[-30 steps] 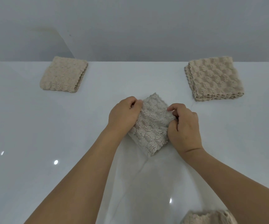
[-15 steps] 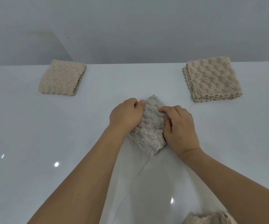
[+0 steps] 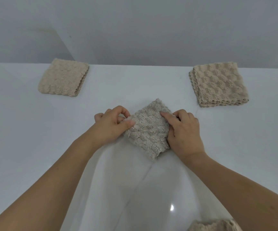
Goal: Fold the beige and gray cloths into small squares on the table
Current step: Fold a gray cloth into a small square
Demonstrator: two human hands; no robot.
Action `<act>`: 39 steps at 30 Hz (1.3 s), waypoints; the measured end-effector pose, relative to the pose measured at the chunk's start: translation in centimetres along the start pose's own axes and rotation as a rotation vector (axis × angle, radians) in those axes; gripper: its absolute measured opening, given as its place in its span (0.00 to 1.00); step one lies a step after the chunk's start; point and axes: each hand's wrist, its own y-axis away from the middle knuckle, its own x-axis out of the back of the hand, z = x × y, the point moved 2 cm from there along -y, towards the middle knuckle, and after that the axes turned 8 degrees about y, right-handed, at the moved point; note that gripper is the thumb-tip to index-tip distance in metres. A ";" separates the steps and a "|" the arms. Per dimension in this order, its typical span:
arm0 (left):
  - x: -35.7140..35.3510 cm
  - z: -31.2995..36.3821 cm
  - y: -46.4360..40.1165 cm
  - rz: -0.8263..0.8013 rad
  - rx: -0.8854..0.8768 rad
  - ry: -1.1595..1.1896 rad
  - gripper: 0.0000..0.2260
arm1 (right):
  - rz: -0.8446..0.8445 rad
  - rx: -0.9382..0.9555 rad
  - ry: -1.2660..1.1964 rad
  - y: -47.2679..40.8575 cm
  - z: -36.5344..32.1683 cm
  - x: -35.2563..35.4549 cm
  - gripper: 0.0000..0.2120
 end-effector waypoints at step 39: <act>-6.9 1.7 6.8 0.189 -0.231 -0.564 0.21 | 0.017 0.065 -0.101 0.2 -0.1 0.2 0.26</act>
